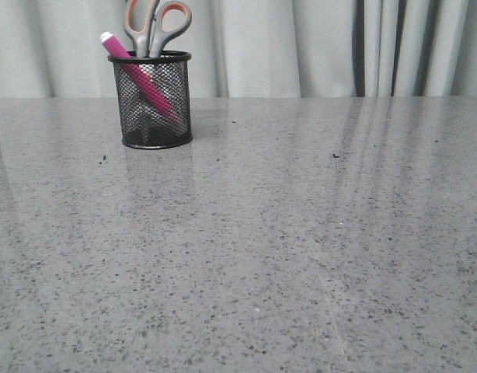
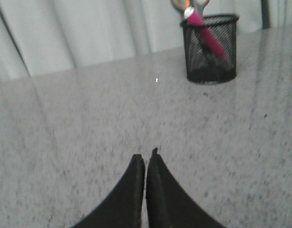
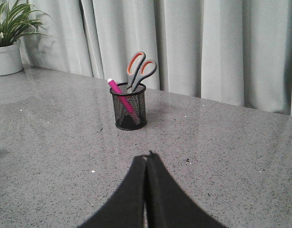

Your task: Put pen and scissors into bin

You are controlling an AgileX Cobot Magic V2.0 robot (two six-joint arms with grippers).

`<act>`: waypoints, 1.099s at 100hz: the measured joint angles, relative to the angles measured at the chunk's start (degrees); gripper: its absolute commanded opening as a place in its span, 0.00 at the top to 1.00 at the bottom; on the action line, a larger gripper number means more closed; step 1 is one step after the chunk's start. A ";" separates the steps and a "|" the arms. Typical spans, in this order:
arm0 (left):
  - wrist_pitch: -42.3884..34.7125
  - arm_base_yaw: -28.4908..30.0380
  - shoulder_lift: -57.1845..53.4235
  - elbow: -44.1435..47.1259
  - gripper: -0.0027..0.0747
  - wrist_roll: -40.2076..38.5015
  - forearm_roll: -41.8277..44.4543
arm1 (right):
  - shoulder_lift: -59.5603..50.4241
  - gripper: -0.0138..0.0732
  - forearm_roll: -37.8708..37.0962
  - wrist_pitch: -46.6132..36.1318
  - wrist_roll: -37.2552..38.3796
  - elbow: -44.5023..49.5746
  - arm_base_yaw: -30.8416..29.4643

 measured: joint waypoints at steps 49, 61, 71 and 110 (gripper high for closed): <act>6.86 3.69 0.00 0.00 0.99 -4.80 0.31 | 0.00 0.92 0.00 0.13 0.00 0.00 0.00; 6.86 3.69 0.00 0.00 0.99 -4.81 0.31 | 0.00 0.92 0.00 0.13 0.00 0.00 0.00; 6.86 3.69 0.00 0.00 0.99 -4.91 0.31 | 0.00 0.92 0.00 0.13 0.00 0.00 0.00; 6.86 3.69 0.00 0.00 0.99 -4.91 0.31 | 0.00 0.92 -3.65 1.35 0.00 0.41 0.00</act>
